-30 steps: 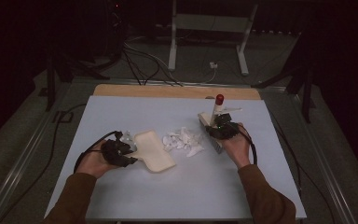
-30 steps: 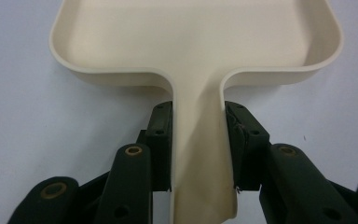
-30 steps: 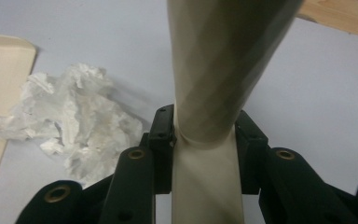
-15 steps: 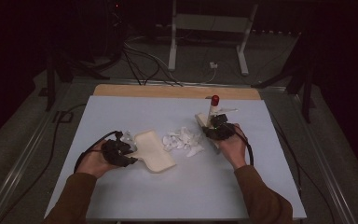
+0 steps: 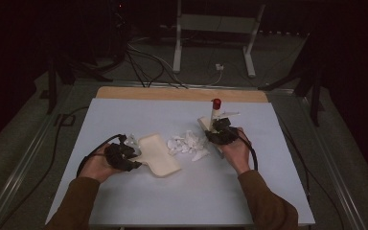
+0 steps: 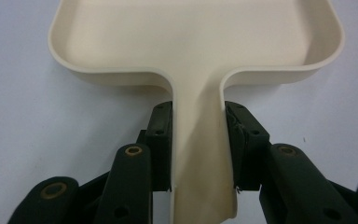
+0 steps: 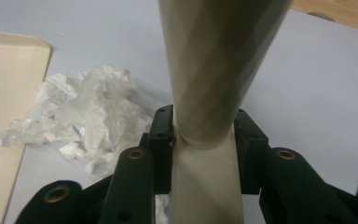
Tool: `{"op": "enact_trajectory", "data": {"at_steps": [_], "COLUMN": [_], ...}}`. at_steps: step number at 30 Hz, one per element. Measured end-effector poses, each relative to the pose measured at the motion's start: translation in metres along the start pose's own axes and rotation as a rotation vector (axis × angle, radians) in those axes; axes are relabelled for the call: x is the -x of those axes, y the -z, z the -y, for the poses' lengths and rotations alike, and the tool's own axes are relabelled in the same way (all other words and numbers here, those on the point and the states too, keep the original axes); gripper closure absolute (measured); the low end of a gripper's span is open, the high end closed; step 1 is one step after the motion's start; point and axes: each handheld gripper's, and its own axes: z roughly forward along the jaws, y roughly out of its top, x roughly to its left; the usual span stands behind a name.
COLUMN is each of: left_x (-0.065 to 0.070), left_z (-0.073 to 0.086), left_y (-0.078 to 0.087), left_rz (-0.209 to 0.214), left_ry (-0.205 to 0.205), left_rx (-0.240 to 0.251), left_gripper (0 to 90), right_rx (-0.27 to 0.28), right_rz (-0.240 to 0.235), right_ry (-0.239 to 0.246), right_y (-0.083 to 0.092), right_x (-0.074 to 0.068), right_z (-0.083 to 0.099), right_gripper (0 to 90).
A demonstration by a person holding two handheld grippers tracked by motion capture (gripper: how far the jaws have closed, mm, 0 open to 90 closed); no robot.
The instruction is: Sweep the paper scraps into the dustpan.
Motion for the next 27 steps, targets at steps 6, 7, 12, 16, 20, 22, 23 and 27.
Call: {"op": "enact_trajectory", "data": {"at_steps": [6,7,12,16,20,22,23,27], "left_x": [0.000,0.000,0.000,0.000,0.000,0.000,0.000,0.001], "left_z": [0.000,0.000,0.000,0.000,0.000,-0.001,-0.001,-0.001], "left_y": [0.000,0.000,0.000,0.000,0.000,0.000,0.000,-0.001], "left_rz": [0.000,0.001,0.001,0.002,0.004,0.005,0.007,0.014], "left_ry": [-0.003,-0.002,-0.002,-0.002,-0.002,-0.006,-0.008,-0.007], "left_rx": [-0.001,-0.001,-0.003,-0.003,-0.003,-0.005,-0.005,-0.002], "left_gripper": [66.5,66.6,66.6,66.6,66.6,66.6,66.6,66.5], "right_rx": [0.002,0.002,-0.001,0.000,-0.003,-0.002,-0.003,-0.002], "right_rz": [-0.014,-0.014,-0.021,-0.030,-0.031,-0.034,-0.035,-0.043], "right_ry": [0.009,0.012,0.021,0.024,0.030,0.032,0.032,0.031], "right_y": [-0.002,-0.002,-0.003,-0.003,-0.005,-0.005,-0.005,-0.005], "right_x": [-0.007,-0.008,-0.014,-0.017,-0.021,-0.022,-0.023,-0.026], "right_z": [-0.001,-0.002,-0.003,-0.003,-0.004,-0.004,-0.005,-0.005], "right_gripper": [66.1,66.1,66.0,66.1,66.0,66.0,66.0,66.0]}}
